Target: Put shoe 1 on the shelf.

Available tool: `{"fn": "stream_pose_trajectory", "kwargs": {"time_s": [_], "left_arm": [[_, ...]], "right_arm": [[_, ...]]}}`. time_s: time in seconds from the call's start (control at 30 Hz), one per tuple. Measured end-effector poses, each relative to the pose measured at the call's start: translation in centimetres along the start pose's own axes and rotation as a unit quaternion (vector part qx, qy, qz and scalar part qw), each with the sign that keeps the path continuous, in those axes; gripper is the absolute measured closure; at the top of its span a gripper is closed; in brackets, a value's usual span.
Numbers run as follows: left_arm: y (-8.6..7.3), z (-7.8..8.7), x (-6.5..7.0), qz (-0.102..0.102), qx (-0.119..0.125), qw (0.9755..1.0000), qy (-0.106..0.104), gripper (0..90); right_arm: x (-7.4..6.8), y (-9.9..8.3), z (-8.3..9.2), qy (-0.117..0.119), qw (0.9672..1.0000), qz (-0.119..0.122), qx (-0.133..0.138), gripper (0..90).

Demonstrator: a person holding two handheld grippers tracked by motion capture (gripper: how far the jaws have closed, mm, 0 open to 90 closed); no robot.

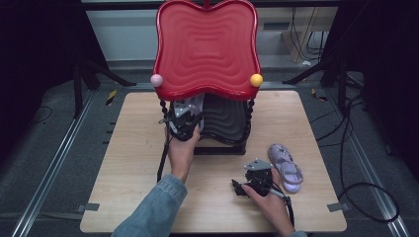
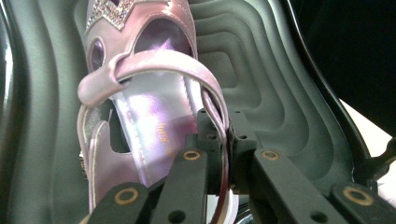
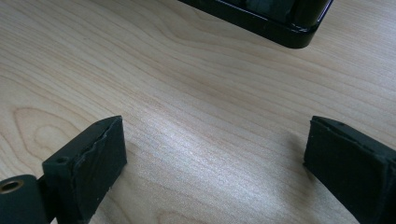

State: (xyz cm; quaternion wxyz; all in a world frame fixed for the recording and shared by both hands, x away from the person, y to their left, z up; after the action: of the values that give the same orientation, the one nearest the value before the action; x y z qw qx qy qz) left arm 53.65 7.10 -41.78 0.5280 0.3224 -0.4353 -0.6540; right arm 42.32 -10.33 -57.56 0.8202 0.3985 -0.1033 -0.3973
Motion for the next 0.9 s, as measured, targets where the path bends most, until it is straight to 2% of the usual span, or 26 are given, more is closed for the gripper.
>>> {"fn": "stream_pose_trajectory", "kwargs": {"time_s": [0.53,0.67,0.73,0.9], "left_arm": [[-0.4,-0.9,0.8,0.006,-0.017,0.9998,0.001,85.7],[-0.5,-1.0,1.0,0.002,-0.018,0.9998,0.004,85.5],[-0.5,-1.0,1.1,0.012,-0.021,0.9997,0.005,85.3],[-0.6,-1.3,1.2,0.012,-0.026,0.9996,0.004,84.9]], "right_arm": [[0.0,0.0,0.0,0.001,1.0000,0.001,0.000,5.9],[0.0,0.0,0.0,0.000,1.0000,0.001,0.000,5.9],[0.0,0.0,0.0,0.001,1.0000,0.001,0.000,5.9],[0.0,0.0,0.0,0.001,1.0000,0.001,0.000,5.9]]}}
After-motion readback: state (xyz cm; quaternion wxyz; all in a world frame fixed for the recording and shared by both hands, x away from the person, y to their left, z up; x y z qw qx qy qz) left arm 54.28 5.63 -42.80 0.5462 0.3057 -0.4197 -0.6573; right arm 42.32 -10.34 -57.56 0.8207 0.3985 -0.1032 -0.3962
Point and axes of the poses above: each handheld gripper's, and its own axes: z roughly backward along the jaws, y roughly out of its top, x roughly to its right, the point moved 9 cm from there along -z, roughly forward along the jaws, and after that the axes turned 13 degrees about y, right-handed, at the moved point
